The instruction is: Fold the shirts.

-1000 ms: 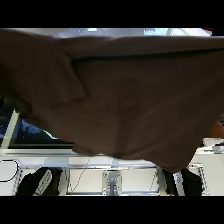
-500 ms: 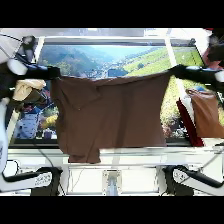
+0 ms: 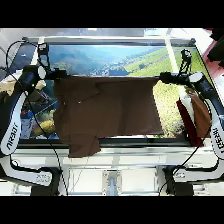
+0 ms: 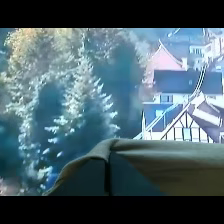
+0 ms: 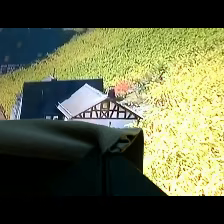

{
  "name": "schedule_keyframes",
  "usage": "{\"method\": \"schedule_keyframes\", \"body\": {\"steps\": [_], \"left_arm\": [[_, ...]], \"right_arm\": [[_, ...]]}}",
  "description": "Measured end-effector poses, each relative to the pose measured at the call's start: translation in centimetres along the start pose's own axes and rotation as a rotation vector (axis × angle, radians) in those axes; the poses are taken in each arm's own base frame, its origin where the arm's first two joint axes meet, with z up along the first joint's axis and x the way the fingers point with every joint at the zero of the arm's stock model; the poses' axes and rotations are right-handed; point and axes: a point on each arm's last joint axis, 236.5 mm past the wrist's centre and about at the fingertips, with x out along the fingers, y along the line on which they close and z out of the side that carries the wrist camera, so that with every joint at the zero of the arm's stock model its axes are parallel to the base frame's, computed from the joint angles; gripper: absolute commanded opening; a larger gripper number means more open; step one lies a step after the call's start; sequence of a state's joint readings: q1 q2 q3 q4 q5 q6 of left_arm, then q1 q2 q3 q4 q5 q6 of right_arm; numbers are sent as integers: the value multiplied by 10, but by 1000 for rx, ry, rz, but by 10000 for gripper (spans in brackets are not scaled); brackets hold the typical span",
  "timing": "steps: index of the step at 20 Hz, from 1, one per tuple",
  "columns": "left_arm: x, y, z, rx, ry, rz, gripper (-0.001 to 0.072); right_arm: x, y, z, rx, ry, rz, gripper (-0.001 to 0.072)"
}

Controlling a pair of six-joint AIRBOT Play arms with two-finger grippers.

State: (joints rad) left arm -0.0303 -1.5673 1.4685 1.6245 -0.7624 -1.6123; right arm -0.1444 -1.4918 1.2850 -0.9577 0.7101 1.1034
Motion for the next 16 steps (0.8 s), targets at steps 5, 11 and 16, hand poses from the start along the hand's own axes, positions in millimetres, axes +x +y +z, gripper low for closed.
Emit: {"method": "schedule_keyframes", "body": {"steps": [5,11,16], "left_arm": [[-10,6,-73,67,313,16,14],[-3,-7,-162,65,557,-44,14],[1,-12,-184,54,604,-64,276]], "right_arm": [[-4,6,-52,-81,225,8,26],[8,8,-124,-75,394,10,27],[15,7,-152,-42,427,6,226]]}}
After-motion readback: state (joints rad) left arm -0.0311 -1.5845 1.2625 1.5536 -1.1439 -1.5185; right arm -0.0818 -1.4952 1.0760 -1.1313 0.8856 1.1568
